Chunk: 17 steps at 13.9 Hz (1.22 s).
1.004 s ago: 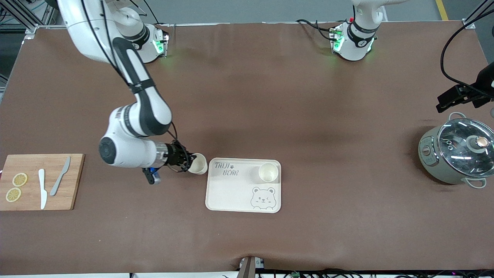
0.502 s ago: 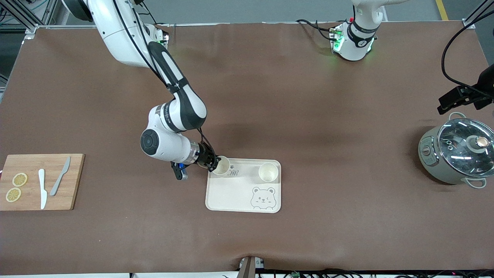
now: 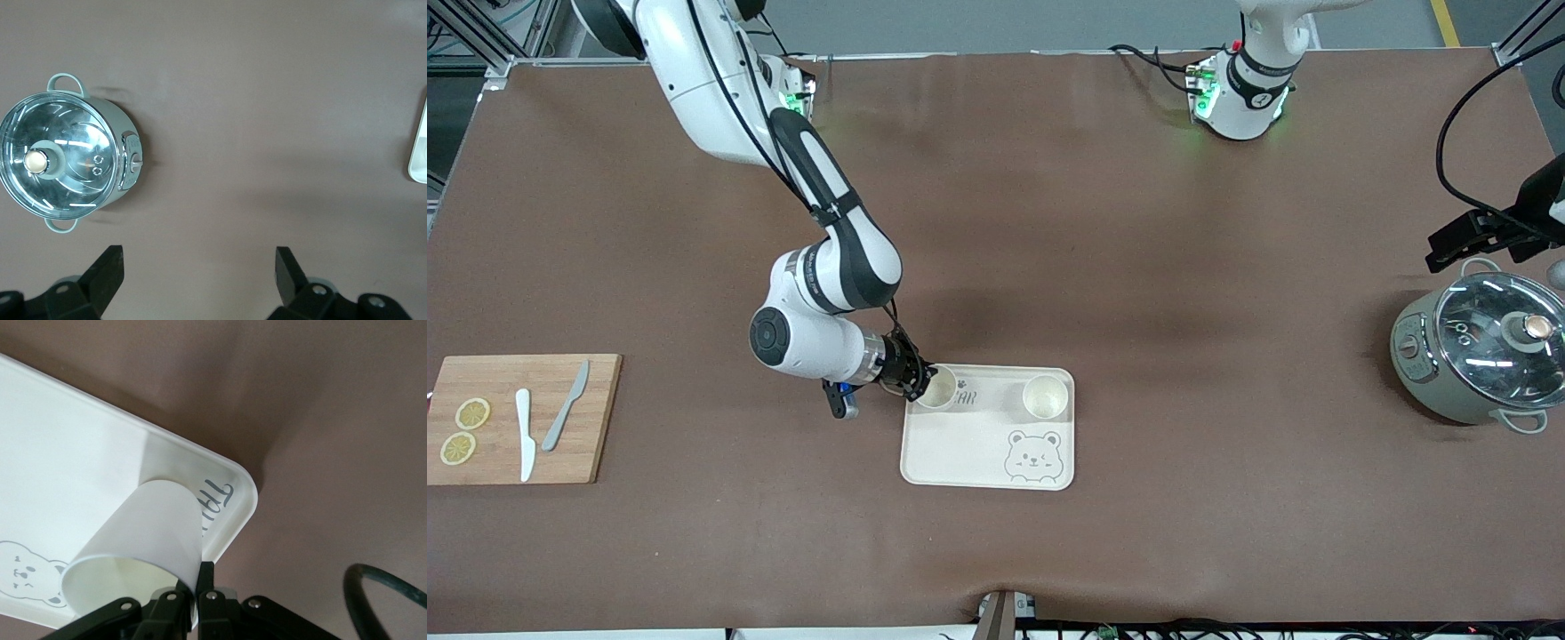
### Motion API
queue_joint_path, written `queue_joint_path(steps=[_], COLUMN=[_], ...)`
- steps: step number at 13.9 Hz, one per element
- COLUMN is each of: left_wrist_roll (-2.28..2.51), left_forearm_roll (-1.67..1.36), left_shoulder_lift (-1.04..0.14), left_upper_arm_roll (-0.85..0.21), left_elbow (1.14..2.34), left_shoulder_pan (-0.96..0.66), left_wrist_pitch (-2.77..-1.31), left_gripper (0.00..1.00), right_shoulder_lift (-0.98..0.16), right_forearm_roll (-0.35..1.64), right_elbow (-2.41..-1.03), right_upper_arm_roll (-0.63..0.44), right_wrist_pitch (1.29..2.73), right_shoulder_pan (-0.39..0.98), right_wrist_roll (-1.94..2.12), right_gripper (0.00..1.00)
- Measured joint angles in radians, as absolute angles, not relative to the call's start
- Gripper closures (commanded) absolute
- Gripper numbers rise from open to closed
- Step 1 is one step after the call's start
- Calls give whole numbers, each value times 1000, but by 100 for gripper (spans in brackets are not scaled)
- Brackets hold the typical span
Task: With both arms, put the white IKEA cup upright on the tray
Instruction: 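Lower the cup onto the tray beside the first cup, open the right gripper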
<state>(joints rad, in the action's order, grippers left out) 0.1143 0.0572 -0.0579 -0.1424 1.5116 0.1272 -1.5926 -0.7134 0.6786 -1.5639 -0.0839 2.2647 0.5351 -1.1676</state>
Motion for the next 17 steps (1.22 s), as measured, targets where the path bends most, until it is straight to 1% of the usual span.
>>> queue_joint_path(steps=[1,2,3,4,6,10,12,14,17], left_wrist_roll=[114,114,114,114,114,114,114,114,114], left_forearm_roll=[57,57,57,57,57,57,57,57,57], left_shoulder_lift=[-58,-58,-58,-59,-59,-65,-69,-71,-71], left_upper_arm_roll=[-142,-143,-143,-143,-144,-146,-146,-147,-147], left_elbow=[1511,1511,1511,1511,1510,1509,1508,1504,1499], left_shoulder_pan=[127,127,127,127,126,126,126,125,124], left_wrist_pitch=[-1593,-1593,-1593,-1593,-1595,-1614,-1616,-1619,-1619], left_gripper=[0,0,0,0,0,0,0,0,0], right_shoulder_lift=[-717,-718,-718,-718,-719,-718,-718,-717,-711], right_forearm_roll=[679,679,679,679,669,589,580,579,542], right_elbow=[-1563,-1563,-1562,-1561,-1551,-1503,-1481,-1442,-1371], right_upper_arm_roll=[-84,-84,-84,-84,-87,-92,-98,-101,-136], right_wrist_pitch=[2265,2265,2265,2265,2265,2261,2236,2143,1928], right_shoulder_pan=[535,535,535,535,535,534,523,500,457], right_wrist_roll=[-1167,-1167,-1167,-1167,-1167,-1167,-1166,-1166,-1167], right_gripper=[71,55,23,0,0,0,0,0,0])
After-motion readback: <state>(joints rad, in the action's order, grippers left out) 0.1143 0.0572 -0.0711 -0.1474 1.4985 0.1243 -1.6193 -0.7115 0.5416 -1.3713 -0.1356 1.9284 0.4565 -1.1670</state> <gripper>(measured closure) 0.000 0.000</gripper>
